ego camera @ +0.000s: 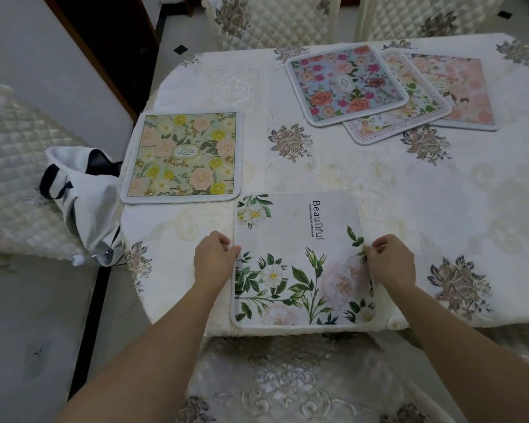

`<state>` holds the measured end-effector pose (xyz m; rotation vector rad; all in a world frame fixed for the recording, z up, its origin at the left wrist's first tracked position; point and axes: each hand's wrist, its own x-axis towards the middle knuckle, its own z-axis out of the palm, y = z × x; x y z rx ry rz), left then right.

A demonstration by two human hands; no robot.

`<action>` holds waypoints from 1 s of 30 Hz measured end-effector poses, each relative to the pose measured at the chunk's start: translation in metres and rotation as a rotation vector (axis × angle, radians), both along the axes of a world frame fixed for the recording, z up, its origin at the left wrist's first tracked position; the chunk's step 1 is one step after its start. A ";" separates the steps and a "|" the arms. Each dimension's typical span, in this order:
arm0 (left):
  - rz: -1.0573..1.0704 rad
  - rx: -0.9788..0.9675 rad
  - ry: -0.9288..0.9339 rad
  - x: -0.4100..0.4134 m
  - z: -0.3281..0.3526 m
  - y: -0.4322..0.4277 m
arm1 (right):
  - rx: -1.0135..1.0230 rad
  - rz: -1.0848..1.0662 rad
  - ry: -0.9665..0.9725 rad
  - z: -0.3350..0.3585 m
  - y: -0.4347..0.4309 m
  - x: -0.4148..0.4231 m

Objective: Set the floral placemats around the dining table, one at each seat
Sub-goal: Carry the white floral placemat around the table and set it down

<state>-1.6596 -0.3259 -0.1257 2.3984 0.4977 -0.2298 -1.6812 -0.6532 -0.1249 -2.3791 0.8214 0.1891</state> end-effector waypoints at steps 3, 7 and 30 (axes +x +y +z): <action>-0.254 0.269 -0.176 -0.005 -0.004 -0.010 | -0.288 0.179 -0.056 0.004 0.020 -0.005; -0.620 0.347 -0.227 -0.013 -0.011 -0.053 | -0.355 0.651 -0.224 -0.011 0.069 -0.007; -0.720 0.419 0.088 -0.013 -0.004 -0.062 | -0.321 0.756 0.105 0.011 0.014 -0.006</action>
